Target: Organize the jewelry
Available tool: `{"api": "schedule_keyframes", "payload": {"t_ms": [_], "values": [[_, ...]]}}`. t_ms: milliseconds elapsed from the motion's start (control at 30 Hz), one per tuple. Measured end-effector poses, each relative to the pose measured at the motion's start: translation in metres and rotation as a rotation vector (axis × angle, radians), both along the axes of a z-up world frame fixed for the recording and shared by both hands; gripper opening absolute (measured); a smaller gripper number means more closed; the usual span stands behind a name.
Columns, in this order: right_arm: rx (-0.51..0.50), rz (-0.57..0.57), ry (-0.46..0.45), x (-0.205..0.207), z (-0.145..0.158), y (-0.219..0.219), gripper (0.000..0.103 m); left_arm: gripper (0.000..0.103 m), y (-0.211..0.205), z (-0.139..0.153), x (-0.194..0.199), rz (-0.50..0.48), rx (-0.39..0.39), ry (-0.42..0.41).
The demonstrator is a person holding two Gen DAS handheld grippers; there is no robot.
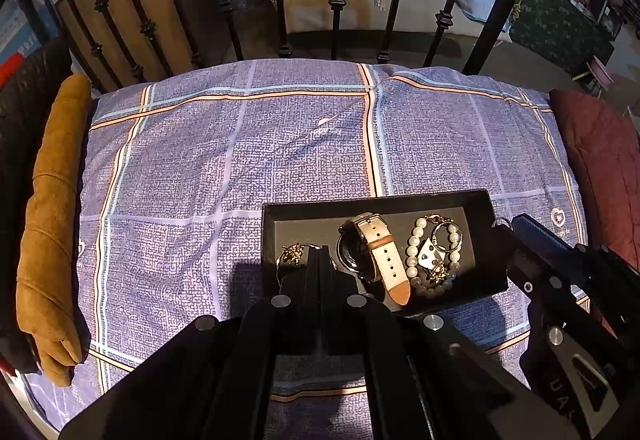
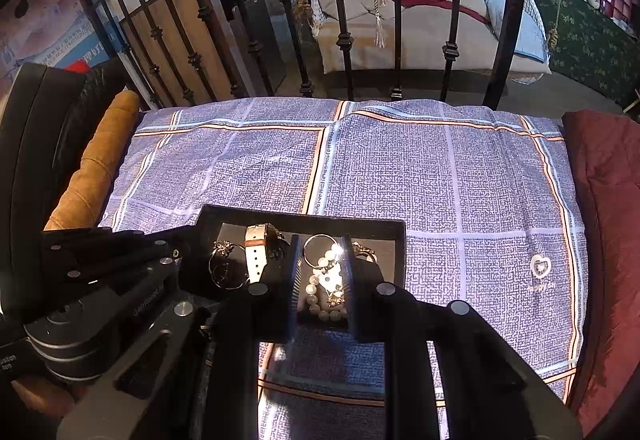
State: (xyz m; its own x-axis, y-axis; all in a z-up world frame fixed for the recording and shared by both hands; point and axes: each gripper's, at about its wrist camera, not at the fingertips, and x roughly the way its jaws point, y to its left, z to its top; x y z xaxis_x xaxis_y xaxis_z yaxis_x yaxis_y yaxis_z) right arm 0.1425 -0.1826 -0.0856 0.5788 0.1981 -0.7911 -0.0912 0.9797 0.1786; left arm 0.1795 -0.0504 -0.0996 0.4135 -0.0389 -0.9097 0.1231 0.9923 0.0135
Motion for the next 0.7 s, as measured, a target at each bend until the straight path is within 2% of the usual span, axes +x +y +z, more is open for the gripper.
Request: {"api": "schedule_keyframes", "payload": {"t_ms": [100,133,167,200,233,267,300,333,400,533,700], "values": [[-0.003,0.0,0.012,0.002,-0.001,0.0,0.02,0.001,0.001,-0.001,0.002,0.01,0.005,0.006],[-0.007,-0.005,0.017,0.002,-0.002,0.0,0.021,0.007,0.002,-0.001,0.003,0.014,0.007,0.009],[-0.007,-0.004,0.024,0.004,-0.003,0.001,0.03,0.017,0.003,-0.002,0.003,0.024,0.009,0.009],[-0.018,-0.007,0.03,0.004,-0.003,0.001,0.047,0.047,0.004,-0.002,0.003,0.035,0.01,0.01],[-0.03,-0.022,0.022,0.004,-0.003,-0.001,0.051,0.063,0.006,-0.002,0.004,0.056,0.025,0.01],[-0.036,-0.037,0.012,0.003,-0.002,-0.003,0.059,0.069,0.009,-0.003,0.004,0.075,0.036,0.011],[-0.031,-0.046,0.011,0.003,-0.001,-0.007,0.066,0.081,0.012,-0.003,0.005,0.088,0.042,0.014],[-0.015,-0.053,0.011,0.003,-0.001,-0.011,0.067,0.088,0.014,-0.004,0.005,0.094,0.049,0.019],[0.002,-0.066,0.011,0.002,-0.001,-0.016,0.068,0.089,0.016,-0.004,0.005,0.099,0.06,0.02],[-0.01,-0.067,0.018,0.0,-0.001,-0.017,0.068,0.096,0.016,-0.003,0.003,0.088,0.094,0.022],[-0.09,-0.081,0.02,-0.006,0.001,-0.013,0.069,0.096,0.014,0.002,-0.003,0.1,0.152,0.023]]}}
